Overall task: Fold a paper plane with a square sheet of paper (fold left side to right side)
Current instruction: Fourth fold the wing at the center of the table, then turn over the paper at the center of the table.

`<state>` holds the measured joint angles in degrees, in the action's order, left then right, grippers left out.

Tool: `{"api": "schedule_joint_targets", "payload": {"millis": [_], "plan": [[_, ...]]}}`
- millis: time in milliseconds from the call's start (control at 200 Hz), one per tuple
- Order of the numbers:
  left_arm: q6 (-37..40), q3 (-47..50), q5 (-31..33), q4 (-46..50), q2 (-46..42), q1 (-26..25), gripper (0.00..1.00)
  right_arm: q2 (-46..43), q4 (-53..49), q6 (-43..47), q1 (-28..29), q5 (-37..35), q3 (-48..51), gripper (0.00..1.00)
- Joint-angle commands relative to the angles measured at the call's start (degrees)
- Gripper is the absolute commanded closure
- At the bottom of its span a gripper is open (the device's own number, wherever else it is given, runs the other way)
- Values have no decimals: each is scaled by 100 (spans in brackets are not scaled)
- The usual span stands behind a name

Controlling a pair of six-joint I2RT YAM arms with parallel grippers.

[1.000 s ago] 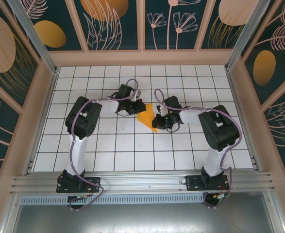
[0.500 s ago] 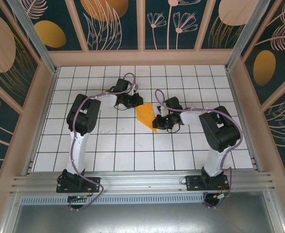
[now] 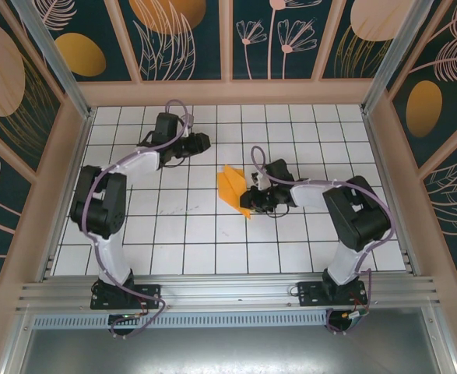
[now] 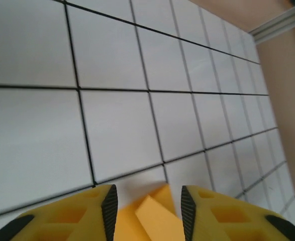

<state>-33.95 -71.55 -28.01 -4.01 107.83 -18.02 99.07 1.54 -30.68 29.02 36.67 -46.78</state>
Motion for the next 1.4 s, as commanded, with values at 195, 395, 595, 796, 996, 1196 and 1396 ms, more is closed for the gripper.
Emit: {"api": "schedule_joint_targets", "payload": {"millis": [195, 395, 595, 796, 996, 1196, 1396], "plan": [[-949, 1310, -691, -1144, -44, -572, 50, -1021, 230, 299, -207, -1223, -58, 47], [-1136, 986, -799, -1294, 497, -787, 49, -1413, 403, 294, -237, -1561, 76, 41], [-1230, 587, -986, -1304, 972, -905, 50, -1721, 250, 391, -367, -1658, 232, 39], [-1359, 225, -1169, -1453, 1346, -958, 58, -2169, 657, 190, -776, -1162, 712, 28], [-1334, 86, -1202, -1675, 1239, -966, 89, -2582, 1561, -306, -1468, -108, 1314, 5], [-926, -177, -920, -1285, 568, -843, 100, -2575, 2174, -459, -2008, 852, 1419, 1], [-684, -598, -1010, -1030, -321, -543, 100, -2150, 3045, -570, -2073, 1757, 1177, 1]]}}
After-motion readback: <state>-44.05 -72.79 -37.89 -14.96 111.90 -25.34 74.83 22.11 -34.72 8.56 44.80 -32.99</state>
